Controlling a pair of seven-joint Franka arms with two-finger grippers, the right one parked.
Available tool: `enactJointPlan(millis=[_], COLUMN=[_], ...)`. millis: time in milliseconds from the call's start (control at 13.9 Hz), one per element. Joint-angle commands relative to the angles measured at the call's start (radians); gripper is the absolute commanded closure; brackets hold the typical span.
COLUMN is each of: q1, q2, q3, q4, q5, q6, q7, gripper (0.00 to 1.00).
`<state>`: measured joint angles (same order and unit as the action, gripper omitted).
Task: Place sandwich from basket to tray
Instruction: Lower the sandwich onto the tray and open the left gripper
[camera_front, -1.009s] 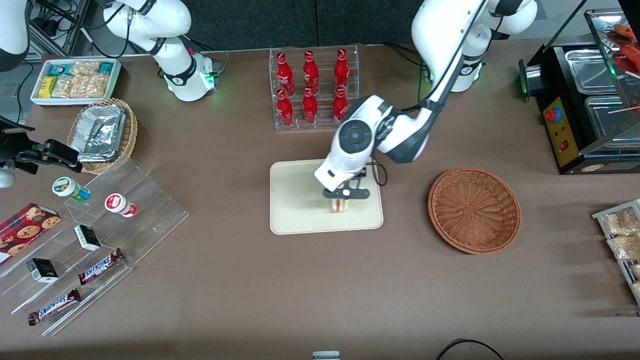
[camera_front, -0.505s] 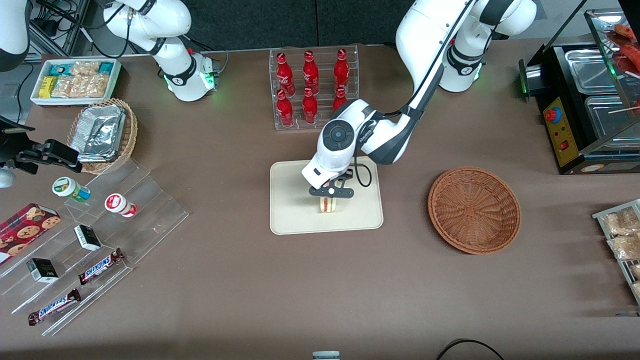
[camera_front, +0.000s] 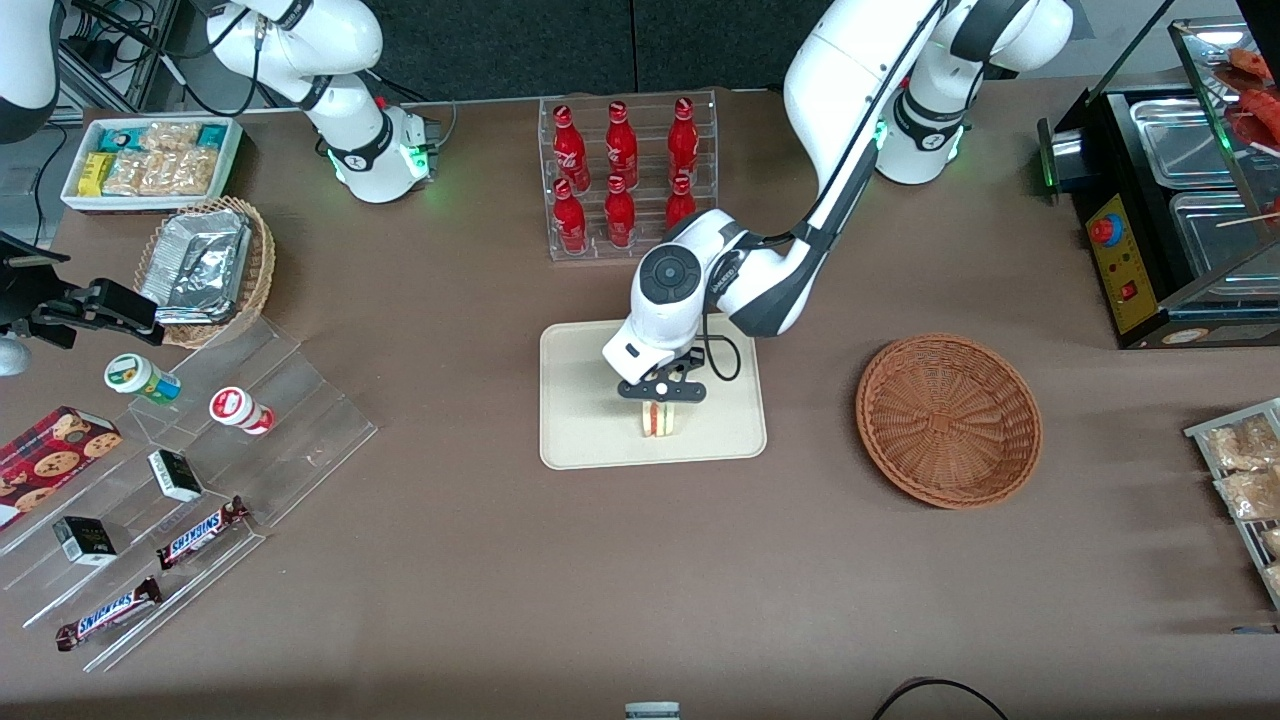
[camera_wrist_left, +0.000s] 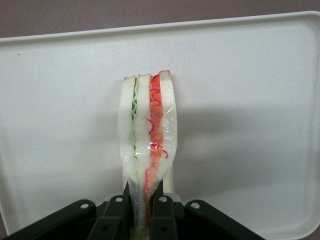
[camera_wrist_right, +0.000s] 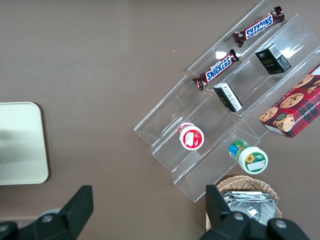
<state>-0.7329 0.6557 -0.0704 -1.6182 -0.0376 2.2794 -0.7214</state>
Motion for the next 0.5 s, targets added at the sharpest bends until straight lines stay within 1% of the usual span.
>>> enactJointPlan(millis=[0, 144, 216, 432], q1=[-0.019, -0.02, -0.02, -0.019], q2=[0.016, 0.019, 0.021, 0.018], q3=[0.017, 0.017, 0.017, 0.017], q4=[0.026, 0.029, 0.032, 0.058], q5=[0.015, 0.01, 0.004, 0.004], q6=[0.002, 0.002, 0.0, -0.011], q7=[-0.012, -0.026, -0.032, -0.039], gripper=[0.45, 0.14, 0.0, 0.0])
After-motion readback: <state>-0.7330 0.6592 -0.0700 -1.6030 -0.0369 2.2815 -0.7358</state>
